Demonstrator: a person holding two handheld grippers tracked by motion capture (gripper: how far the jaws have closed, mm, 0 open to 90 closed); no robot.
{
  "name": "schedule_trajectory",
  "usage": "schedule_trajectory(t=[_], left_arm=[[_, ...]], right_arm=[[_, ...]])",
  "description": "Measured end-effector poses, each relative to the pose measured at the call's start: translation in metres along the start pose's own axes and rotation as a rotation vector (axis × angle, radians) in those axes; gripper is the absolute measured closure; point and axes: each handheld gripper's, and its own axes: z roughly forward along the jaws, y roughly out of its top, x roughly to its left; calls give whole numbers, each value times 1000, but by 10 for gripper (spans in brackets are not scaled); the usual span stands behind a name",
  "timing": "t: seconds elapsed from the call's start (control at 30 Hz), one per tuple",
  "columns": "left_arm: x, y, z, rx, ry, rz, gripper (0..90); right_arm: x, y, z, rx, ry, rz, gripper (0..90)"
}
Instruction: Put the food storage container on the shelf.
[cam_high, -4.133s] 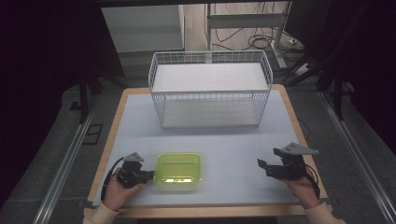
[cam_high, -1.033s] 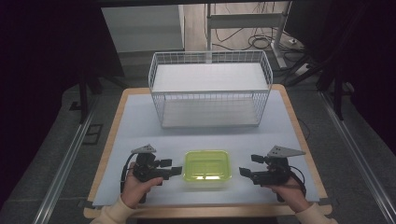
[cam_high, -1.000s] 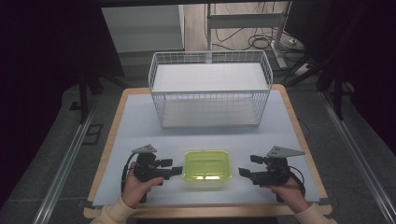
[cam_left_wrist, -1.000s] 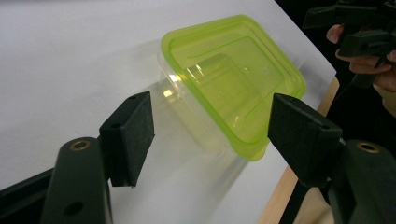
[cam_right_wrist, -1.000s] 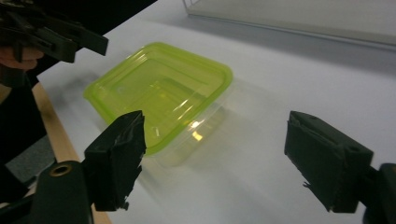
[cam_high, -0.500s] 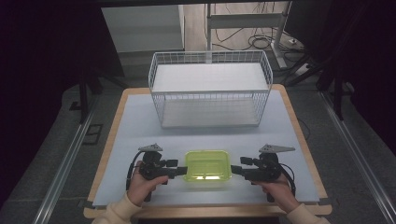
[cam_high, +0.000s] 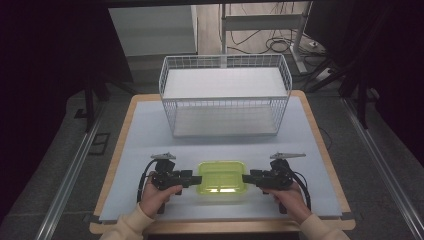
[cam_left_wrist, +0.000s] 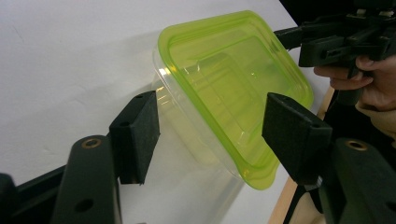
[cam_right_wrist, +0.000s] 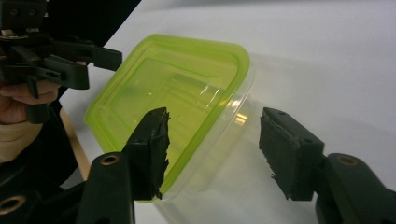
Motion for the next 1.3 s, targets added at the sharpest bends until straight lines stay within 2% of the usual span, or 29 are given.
schedule_trajectory(t=[0.17,0.23,0.4,0.57,0.67,0.73,0.97,1.3], left_arm=[[2,-1,5,13,-22,-25,417],[3,-1,6,15,-33,-30,472],[2,-1,8,17,-8,-23,554],[2,-2,10,17,-25,-37,643],[1,-2,9,21,-44,-29,662],[0,-2,8,7,-57,-22,693],[-8,-3,0,-30,-48,9,789],[-11,-3,-6,-48,-61,28,808]], right_arm=[[-2,0,3,19,7,26,485],[-2,-1,3,24,9,38,511],[-4,-1,3,22,28,56,567],[-4,-1,7,34,50,64,652],[-3,-1,8,29,33,66,688],[-2,0,5,24,44,80,723],[2,1,-5,-15,64,90,808],[7,2,-8,-29,75,58,809]])
